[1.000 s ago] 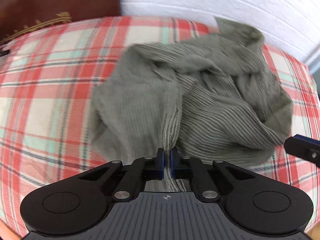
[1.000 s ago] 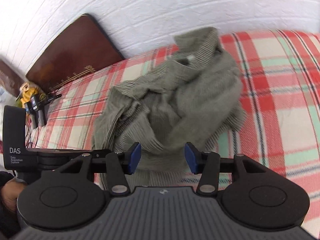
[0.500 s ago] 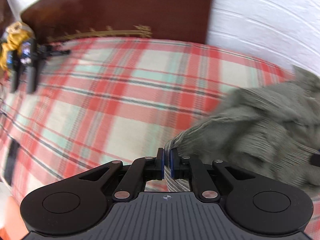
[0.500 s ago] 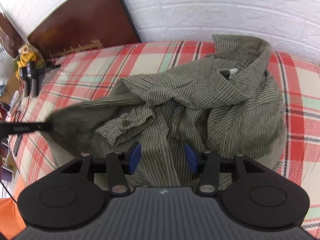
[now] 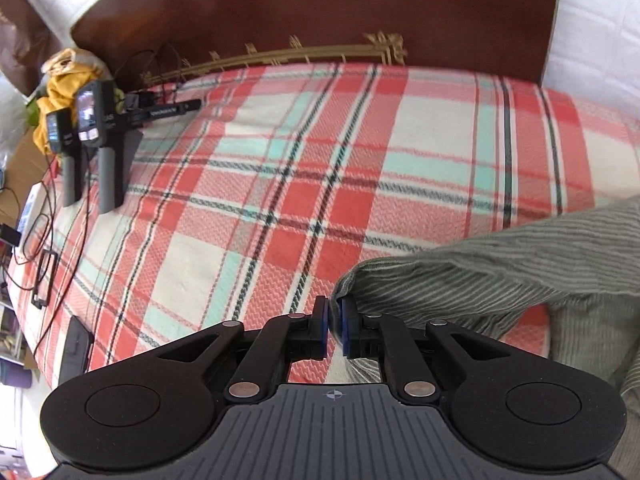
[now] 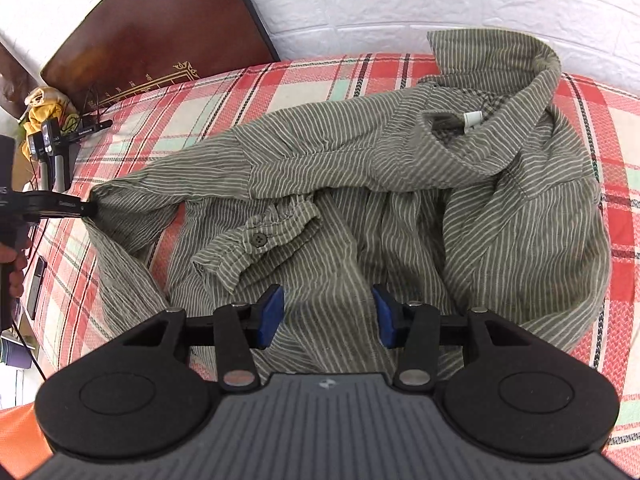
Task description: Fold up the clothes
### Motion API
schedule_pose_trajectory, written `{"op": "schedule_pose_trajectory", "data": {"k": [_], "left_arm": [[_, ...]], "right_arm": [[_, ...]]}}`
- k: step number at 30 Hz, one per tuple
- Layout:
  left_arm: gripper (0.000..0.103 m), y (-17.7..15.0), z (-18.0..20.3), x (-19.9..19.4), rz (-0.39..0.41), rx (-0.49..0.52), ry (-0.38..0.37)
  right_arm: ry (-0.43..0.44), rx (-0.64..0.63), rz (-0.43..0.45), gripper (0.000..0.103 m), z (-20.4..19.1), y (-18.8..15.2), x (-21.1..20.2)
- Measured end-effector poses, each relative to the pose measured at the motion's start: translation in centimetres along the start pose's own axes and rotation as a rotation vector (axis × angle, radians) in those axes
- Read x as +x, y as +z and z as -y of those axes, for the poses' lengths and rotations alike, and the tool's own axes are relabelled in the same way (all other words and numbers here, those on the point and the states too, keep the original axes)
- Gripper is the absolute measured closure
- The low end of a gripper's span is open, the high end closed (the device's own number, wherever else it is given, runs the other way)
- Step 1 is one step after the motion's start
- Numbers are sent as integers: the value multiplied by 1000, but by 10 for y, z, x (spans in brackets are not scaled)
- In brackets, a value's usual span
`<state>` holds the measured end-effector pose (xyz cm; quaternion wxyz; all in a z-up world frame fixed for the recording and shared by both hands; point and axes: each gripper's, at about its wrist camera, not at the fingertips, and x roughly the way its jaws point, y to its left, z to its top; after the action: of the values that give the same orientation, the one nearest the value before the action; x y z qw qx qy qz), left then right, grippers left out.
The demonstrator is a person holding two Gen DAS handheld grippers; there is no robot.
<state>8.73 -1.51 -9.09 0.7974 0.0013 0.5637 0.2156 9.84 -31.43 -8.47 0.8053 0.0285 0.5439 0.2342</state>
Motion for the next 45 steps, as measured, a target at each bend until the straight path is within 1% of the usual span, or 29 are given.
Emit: {"op": "schedule_pose_trajectory", "data": {"k": [3,5,7,8,9,11,12,16,21,24,27,31,34,37,41,45], "left_arm": [[60,-5,8,-6,14,54,-8],[57,-9,8,-17,34,57,-29],[57,-13,5,-33,53,42,-54],[57,-14,3,-42,65,34,-71],[57,-16,3,-51,79,29,-90],[57,-21,4,-71,107,22,-127],[57,-24,6,-80,120,20,-147],[56,-39,26,-106,143,45,-222],[56,-59,69,-124,138,99,-302],[56,-72,98,-132,139,145,-331],[56,-82,121,-138,129,162,-366],[55,-92,145,-145,124,178,-383],[55,-97,156,-148,117,192,-384],[55,-100,162,-149,109,195,-383],[55,-101,170,-151,103,203,-373],[55,-102,174,-154,102,212,-359]], "right_arm": [[-8,10,-12,50,0,-1,5],[-9,15,-21,52,1,-1,8],[-7,18,-29,60,2,-1,9],[-1,20,-29,68,2,0,9],[6,22,-29,80,2,0,8],[21,17,-24,95,1,0,3],[27,10,-18,96,0,0,-1],[77,-18,36,98,-4,-2,-33],[140,-49,137,99,1,-6,-93],[144,-41,198,99,10,-11,-131],[138,-21,259,99,24,-19,-168],[102,9,322,99,48,-34,-216],[78,50,346,99,73,-49,-245],[32,82,369,99,95,-65,-266],[-31,168,381,99,136,-83,-274],[-92,240,347,99,176,-106,-263]]}}
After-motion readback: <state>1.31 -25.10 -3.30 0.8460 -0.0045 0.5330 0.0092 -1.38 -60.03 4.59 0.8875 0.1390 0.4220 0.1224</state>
